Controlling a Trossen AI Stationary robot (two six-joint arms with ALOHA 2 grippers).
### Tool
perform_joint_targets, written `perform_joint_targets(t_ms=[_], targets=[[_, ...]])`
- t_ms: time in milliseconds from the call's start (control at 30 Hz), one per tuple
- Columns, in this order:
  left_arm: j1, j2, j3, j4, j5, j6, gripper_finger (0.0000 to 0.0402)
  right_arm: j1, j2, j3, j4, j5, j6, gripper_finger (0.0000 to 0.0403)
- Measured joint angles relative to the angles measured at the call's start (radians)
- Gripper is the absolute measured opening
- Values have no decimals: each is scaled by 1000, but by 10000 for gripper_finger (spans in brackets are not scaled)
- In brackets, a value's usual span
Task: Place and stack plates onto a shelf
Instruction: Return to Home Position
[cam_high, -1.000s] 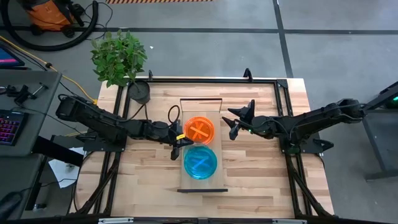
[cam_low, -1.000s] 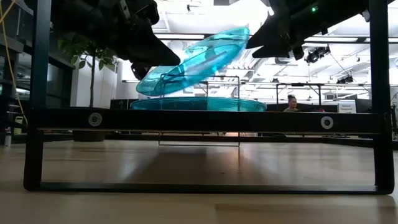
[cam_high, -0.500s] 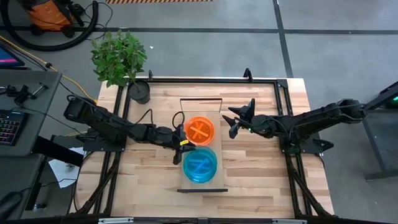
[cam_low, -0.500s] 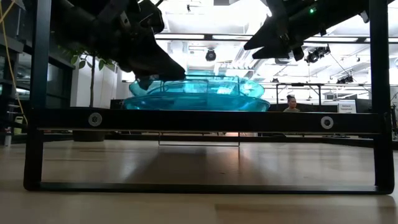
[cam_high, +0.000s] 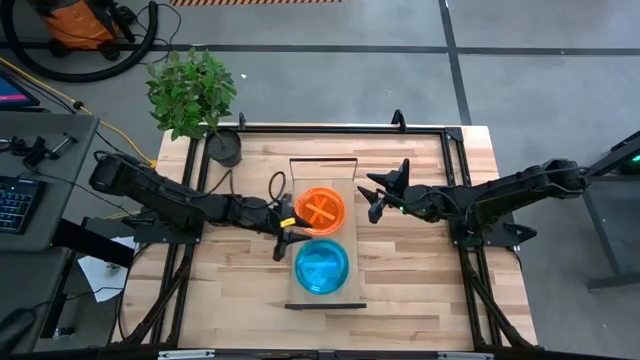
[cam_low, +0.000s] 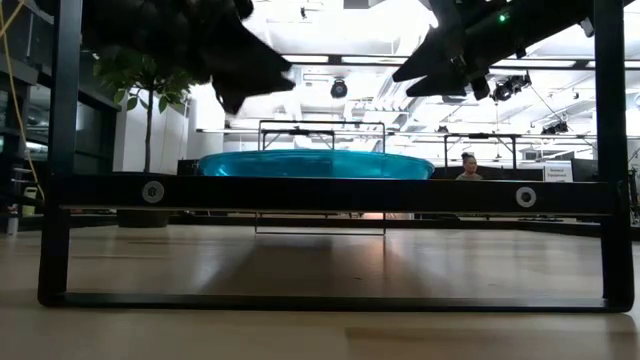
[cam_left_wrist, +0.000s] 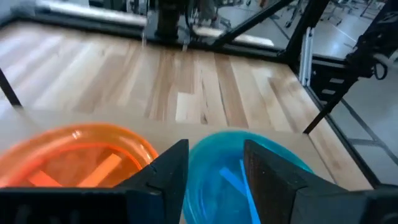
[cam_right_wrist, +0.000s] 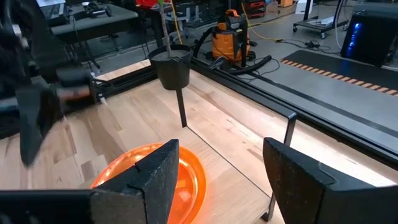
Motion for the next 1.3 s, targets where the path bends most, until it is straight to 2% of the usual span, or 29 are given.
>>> perform_joint_targets(t_ms=[167,267,333,467,533,633,800,967,1100,1300], targets=[[0,-188,0,-139,-1,78,147,0,0,0,-2,-22,0,216],[-1,-317,-3,-243,-39,113,147,0,0,0,-3,-27,0,216],[-13,-392,-46,-186,-69,147,147,0,0,0,-9,-34,0,216],[-47,-514,-220,73,-77,195,146,0,0,0,-30,-52,1,216],[-53,-565,-301,143,-99,192,143,0,0,0,-39,-60,3,216],[-46,-642,-377,158,-152,196,131,0,0,0,-40,-63,2,216],[3,-777,-408,72,-145,262,83,0,0,0,-24,-62,0,216],[43,-864,-411,-50,-132,284,9,0,0,0,-21,-62,-5,216],[48,-889,-415,-81,-108,295,5,0,0,0,-21,-62,-6,216],[46,-901,-521,32,-85,293,1,0,0,0,-29,-62,6,216]])
